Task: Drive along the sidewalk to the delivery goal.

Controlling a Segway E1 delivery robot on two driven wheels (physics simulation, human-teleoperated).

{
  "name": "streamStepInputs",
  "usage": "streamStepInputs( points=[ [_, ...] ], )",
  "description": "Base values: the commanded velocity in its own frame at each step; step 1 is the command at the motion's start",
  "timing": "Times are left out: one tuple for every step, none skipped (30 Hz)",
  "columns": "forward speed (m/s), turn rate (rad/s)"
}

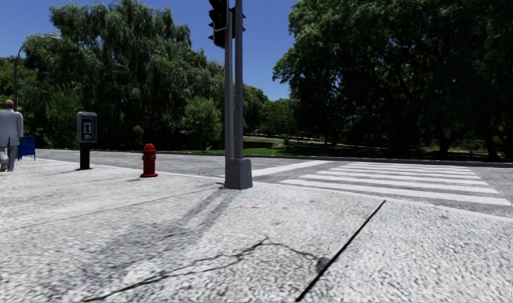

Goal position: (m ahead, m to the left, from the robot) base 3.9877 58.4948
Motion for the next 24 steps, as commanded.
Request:
streamStepInputs(
  points=[
    [1.58,0.69],
    [1.58,0.69],
    [1.58,0.69],
    [1.58,0.69],
    [1.58,0.69],
    [1.58,0.69],
    [1.58,0.69],
    [1.58,0.69],
    [1.58,0.69],
    [1.58,0.69],
    [1.58,0.69],
    [1.58,0.69],
    [1.58,0.69],
    [1.58,0.69],
    [1.58,0.69],
    [1.58,0.69],
    [1.58,0.69],
    [1.58,0.69],
    [1.58,0.69],
    [1.58,0.69],
    [1.58,0.69],
    [1.58,0.69],
    [1.58,0.69],
    [1.58,0.69]
  ],
)
